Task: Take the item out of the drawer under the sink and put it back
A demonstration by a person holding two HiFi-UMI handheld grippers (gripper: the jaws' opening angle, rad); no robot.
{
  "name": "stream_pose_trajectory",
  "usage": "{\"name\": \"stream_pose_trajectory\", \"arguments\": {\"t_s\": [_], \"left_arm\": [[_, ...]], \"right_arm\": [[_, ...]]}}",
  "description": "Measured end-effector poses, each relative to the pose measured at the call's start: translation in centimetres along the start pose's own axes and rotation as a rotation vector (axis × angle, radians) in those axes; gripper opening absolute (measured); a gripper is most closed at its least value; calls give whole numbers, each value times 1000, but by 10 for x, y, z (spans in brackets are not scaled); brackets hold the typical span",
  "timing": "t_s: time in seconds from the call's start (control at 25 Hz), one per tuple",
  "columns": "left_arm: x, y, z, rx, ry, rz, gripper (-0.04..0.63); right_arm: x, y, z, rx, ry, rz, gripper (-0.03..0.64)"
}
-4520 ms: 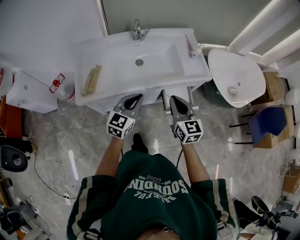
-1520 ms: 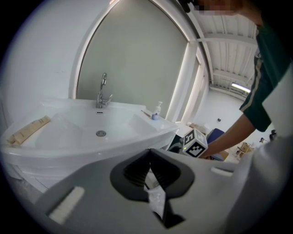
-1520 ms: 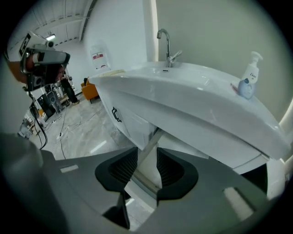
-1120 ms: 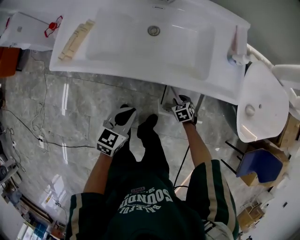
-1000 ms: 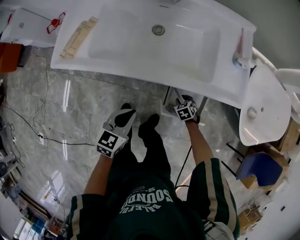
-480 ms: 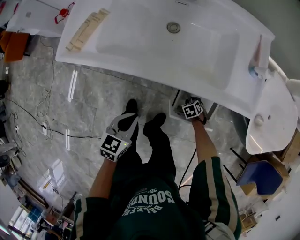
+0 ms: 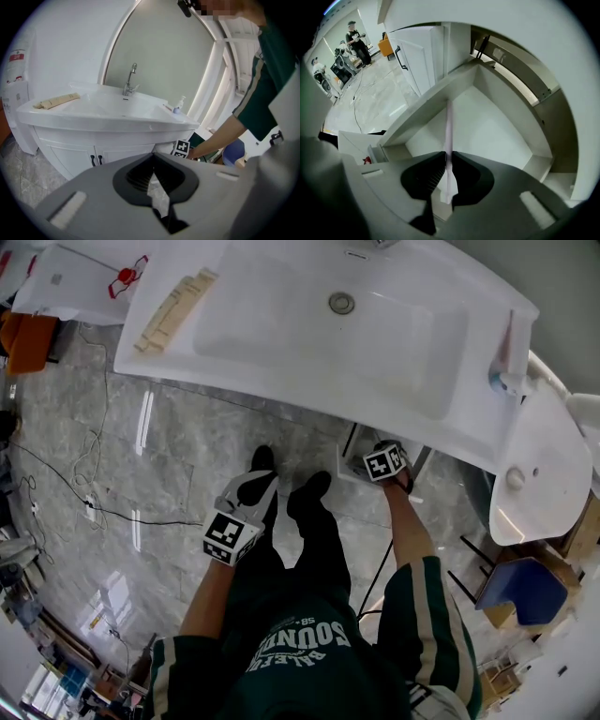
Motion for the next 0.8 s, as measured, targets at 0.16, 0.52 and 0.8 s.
{"name": "stream_pose_trajectory", "arguments": {"t_s": [0.16,0.52,0.8], "left_arm": [[-4,0,-13,19,-16,18,51],[-5,7,-43,63,-52,78,51],[-9,19,-72,96,-117,124,51]], "right_arm": [[3,17,2,15,-11,1,49],[-5,77,12,69,-9,20,48],[-25,139,18,178,-29,23,48]]}}
Point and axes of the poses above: the fingertips, and each gripper's own axes: y backward along the fingers, x to its right, z out of its underside, the point moved 8 cm from there along y, backward along the fingers, and after that the axes turned 15 degrees about -y, right-handed, at the moved point
